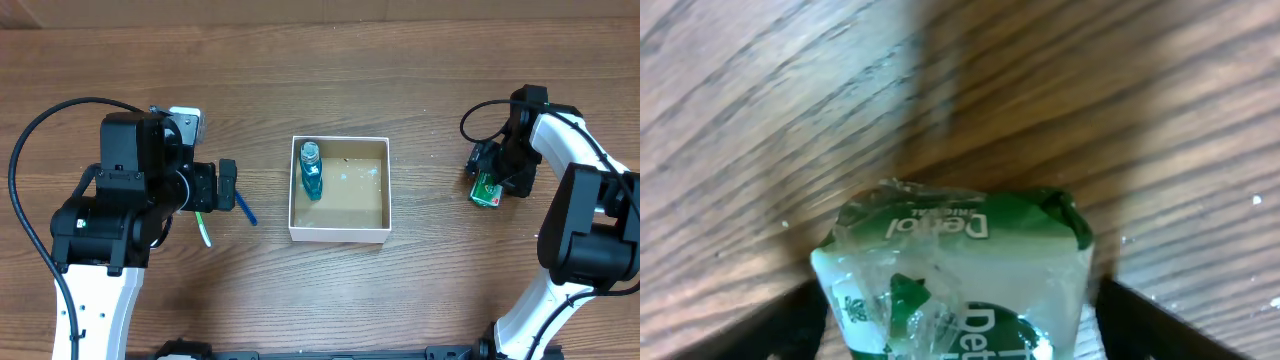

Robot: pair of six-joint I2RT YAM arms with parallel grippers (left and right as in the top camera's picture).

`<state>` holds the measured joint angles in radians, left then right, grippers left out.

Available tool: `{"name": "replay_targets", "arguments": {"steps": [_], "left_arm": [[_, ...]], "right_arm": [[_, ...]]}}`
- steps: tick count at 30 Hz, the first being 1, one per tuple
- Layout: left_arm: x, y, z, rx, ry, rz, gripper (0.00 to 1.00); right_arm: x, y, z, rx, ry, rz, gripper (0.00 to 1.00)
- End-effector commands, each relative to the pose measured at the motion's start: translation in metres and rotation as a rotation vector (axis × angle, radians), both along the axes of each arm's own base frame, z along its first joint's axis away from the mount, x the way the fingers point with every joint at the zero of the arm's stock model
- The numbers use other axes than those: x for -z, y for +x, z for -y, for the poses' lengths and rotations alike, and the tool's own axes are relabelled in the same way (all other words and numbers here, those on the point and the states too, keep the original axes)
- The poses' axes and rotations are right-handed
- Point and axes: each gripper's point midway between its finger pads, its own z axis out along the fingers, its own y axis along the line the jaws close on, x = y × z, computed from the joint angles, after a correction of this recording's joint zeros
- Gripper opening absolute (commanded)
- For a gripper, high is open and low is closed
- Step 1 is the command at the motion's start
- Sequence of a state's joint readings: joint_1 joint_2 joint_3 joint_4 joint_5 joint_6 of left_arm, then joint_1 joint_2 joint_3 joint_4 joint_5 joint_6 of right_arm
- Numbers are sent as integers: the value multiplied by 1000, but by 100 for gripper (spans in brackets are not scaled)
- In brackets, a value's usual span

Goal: Pack container
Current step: 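Move the right gripper to the green Dettol soap and grasp it, then place the soap bar in the box beside the bottle, release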

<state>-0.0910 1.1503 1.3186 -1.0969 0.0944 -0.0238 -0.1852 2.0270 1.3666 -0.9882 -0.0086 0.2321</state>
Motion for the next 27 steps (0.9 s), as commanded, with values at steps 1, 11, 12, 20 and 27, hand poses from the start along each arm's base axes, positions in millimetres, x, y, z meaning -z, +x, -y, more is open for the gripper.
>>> {"name": "replay_targets", "arguments": {"steps": [1, 11, 12, 20, 27], "left_arm": [[-9, 3, 0, 1, -10, 24, 100], [-9, 3, 0, 1, -10, 23, 100], [-9, 3, 0, 1, -10, 23, 100], [-9, 3, 0, 1, -10, 23, 100], [-9, 3, 0, 1, -9, 23, 100]], "right_arm": [[2, -2, -1, -2, 14, -7, 65], [2, -3, -2, 3, 15, -10, 42], [2, -3, -2, 7, 19, -11, 40], [-83, 22, -14, -7, 5, 117, 34], [-252, 14, -133, -349, 17, 592, 34]]}}
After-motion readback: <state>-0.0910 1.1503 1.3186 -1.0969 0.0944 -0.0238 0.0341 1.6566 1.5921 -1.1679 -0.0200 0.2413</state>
